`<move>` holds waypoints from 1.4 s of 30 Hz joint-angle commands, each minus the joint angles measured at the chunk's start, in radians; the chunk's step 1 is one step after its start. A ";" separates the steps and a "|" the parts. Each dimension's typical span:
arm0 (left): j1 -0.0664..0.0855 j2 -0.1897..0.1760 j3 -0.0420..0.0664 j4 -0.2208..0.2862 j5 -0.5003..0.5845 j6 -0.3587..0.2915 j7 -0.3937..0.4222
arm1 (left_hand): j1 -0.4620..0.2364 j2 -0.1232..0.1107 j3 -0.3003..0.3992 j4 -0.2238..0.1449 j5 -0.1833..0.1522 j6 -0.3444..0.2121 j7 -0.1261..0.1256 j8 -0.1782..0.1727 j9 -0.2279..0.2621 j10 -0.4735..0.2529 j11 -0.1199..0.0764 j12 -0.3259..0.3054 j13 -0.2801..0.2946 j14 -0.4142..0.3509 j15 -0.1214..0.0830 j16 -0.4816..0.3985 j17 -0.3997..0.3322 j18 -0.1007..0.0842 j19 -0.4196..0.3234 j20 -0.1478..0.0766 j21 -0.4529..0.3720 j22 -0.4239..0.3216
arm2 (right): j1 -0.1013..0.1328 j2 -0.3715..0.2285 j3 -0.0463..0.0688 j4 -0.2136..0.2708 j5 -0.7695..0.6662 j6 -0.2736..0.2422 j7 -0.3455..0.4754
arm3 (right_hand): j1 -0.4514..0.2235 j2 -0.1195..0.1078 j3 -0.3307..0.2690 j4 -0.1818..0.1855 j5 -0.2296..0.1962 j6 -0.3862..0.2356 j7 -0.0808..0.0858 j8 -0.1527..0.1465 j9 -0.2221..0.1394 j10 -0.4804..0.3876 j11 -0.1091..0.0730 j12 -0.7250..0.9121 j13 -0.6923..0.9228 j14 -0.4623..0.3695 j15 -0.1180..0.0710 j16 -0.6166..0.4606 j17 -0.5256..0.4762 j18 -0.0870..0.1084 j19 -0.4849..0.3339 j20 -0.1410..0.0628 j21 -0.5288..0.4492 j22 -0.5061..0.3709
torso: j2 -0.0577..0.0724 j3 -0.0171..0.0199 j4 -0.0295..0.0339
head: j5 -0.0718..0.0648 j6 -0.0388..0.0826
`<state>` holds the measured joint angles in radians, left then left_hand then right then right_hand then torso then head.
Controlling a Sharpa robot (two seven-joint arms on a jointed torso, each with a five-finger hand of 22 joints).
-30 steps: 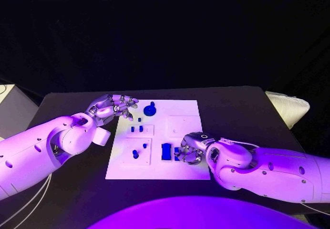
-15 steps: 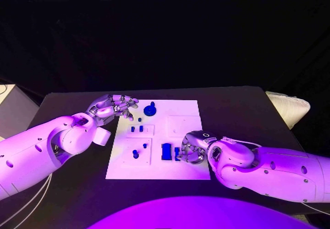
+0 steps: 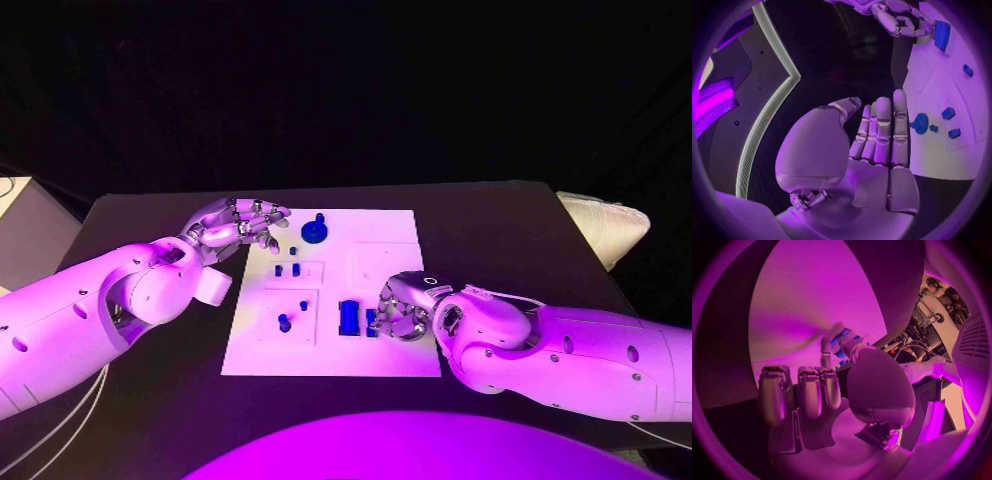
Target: Assemble the parts on the task board
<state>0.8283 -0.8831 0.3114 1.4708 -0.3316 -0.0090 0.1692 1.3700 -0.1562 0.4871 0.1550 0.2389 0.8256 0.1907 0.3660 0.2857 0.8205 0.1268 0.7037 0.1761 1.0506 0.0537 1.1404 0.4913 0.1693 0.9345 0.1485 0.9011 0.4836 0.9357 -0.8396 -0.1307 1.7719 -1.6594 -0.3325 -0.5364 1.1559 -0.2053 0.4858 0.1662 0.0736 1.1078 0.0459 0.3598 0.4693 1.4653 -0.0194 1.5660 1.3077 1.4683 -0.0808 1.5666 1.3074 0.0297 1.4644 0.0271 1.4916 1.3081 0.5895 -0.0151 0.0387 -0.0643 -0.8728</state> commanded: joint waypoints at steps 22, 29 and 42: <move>-0.010 0.045 0.001 -0.091 0.047 -0.048 0.094 | 0.010 0.006 0.000 0.011 0.000 -0.012 -0.003 0.010 -0.005 -0.001 -0.002 0.013 -0.003 -0.041 0.002 -0.027 -0.012 0.014 -0.009 0.003 -0.031 -0.015 | 0.079 -0.042 0.004 -0.149 0.748 -0.324 0.545 | 0.199 0.027 -0.180 0.099 0.081 -0.176 0.077 -0.022 -0.050 -0.211 0.061 -0.614 0.000 -0.061 0.051 -0.338 -0.119 0.137 -0.143 0.043 -1.070 -0.114 | -0.044 -0.0035 -0.0055 | -0.001 0.000; -0.012 0.095 0.003 -0.176 0.117 -0.106 0.192 | 0.017 -0.003 -0.004 0.026 -0.014 -0.021 0.007 0.019 -0.013 0.010 0.006 -0.044 -0.047 -0.133 0.023 -0.208 -0.097 0.013 -0.075 0.024 -0.163 -0.092 | 0.116 0.035 0.028 -0.365 1.110 -0.222 0.763 | 0.253 -0.005 -0.050 0.053 0.081 -0.232 0.101 0.008 -0.054 -0.410 0.083 -0.951 -0.290 -0.246 0.074 -0.716 -0.459 0.152 -0.196 0.069 -1.307 -0.298 | -0.059 0.0008 -0.0071 | 0.005 0.000; -0.004 0.136 0.003 -0.274 0.125 -0.132 0.191 | -0.387 0.156 -0.487 -0.155 -0.239 -0.826 -0.191 -0.366 -0.286 -0.821 -0.127 -0.704 -0.176 -1.051 -0.054 -1.140 -0.491 -0.169 -0.935 -0.148 -0.901 -0.484 | 0.131 0.133 0.048 -0.586 1.179 -0.215 0.809 | -0.203 0.205 -0.486 -0.166 -0.074 -1.108 -0.046 -0.360 -0.469 -0.743 0.019 -1.566 -1.308 -0.659 0.081 -1.567 -1.307 -0.030 -0.621 -0.027 -1.492 -1.308 | -0.068 0.0108 -0.0112 | 0.018 0.033</move>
<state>0.8241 -0.7464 0.3144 1.1941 -0.2046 -0.1443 0.3623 1.3655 -0.1507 0.4308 0.1714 0.1773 0.6897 0.1800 0.3170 0.2080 0.8071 0.1567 0.2822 0.0554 0.7408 0.1294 0.3512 0.2081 0.1646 0.7305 0.2259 0.3266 0.1388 1.0675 -0.7058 -0.0821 1.1806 -0.4704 -0.5458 0.2779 1.3030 -0.2031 0.4764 0.1328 0.1231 0.7653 0.1529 0.3045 0.3236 0.9995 0.0851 0.3240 0.5301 1.1130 0.0265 0.4770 0.6438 0.1655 1.1528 0.1158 0.0558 0.6938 0.5215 -0.0027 0.0275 -0.0447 -0.8361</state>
